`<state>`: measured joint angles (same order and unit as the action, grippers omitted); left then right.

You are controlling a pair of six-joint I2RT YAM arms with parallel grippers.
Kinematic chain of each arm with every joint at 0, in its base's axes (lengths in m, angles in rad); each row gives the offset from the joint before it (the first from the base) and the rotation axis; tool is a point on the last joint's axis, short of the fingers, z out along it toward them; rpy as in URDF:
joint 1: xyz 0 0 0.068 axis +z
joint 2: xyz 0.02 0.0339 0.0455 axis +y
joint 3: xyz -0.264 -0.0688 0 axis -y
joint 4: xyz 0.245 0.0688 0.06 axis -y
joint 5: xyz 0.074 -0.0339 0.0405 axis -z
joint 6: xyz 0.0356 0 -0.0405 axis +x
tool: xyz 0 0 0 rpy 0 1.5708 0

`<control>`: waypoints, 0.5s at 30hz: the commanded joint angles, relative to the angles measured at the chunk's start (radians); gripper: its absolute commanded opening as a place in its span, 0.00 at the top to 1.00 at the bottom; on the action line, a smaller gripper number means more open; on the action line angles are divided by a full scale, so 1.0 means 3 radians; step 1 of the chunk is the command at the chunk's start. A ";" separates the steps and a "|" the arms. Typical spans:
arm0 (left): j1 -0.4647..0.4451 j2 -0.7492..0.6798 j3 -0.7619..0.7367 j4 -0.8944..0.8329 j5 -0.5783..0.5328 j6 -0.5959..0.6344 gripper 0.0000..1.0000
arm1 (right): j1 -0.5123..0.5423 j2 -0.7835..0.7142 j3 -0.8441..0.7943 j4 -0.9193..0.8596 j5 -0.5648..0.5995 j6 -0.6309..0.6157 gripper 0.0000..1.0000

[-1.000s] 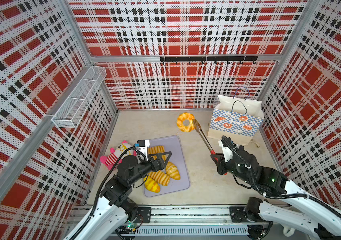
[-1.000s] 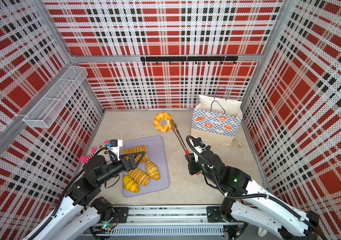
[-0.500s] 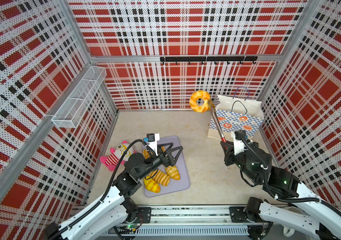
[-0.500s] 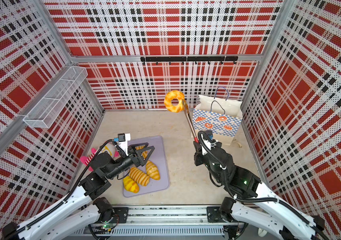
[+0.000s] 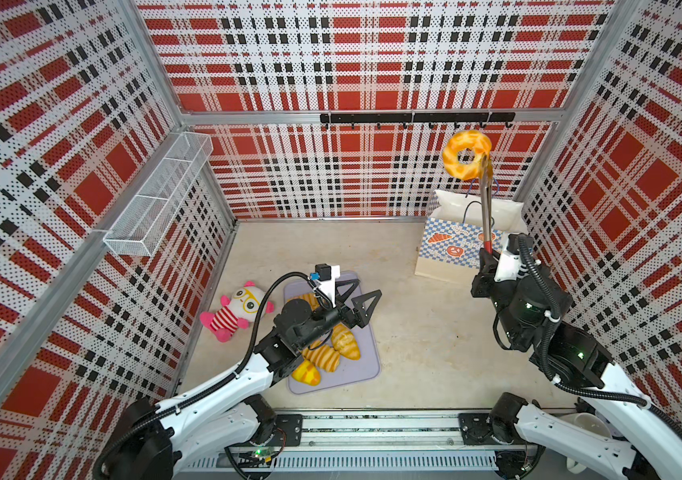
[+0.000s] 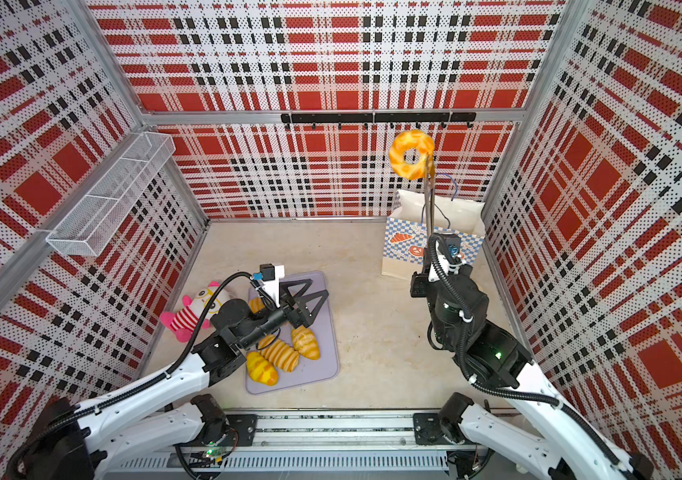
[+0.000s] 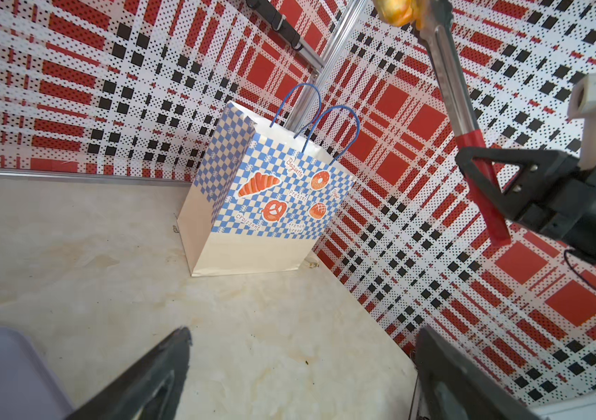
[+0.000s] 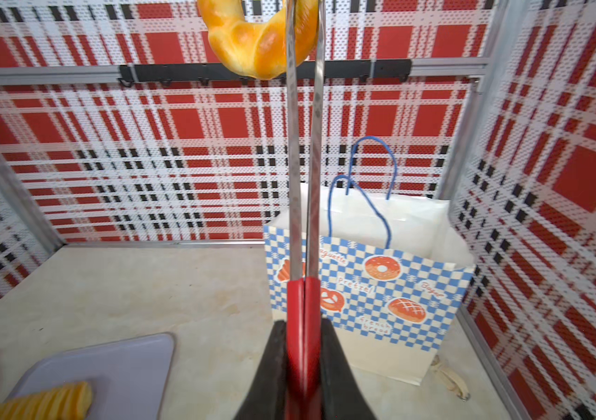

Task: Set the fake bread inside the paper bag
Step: 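Lift the ring bun with the tongs and carry it over the paper bag, then lower the tongs into the bag and open them to release the ring bun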

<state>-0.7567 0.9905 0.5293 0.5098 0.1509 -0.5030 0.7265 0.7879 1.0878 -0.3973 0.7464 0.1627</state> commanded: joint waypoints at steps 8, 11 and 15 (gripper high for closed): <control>-0.0060 -0.0032 -0.0243 0.0294 0.0022 0.0224 0.02 | -0.0404 0.0057 -0.0044 -0.0054 0.0208 0.0036 0.94; -0.0060 -0.0058 -0.0257 0.0300 -0.0009 0.0237 0.02 | -0.0532 0.0003 -0.0105 -0.0150 0.0206 0.0070 0.94; -0.0065 -0.0043 -0.0259 0.0300 0.0017 0.0226 0.02 | -0.0675 -0.0068 -0.0188 -0.0246 0.0183 0.0095 0.94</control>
<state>-0.7692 0.9901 0.4545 0.5629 0.1532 -0.4545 0.5453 0.7979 1.0374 -0.4709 0.7841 0.1787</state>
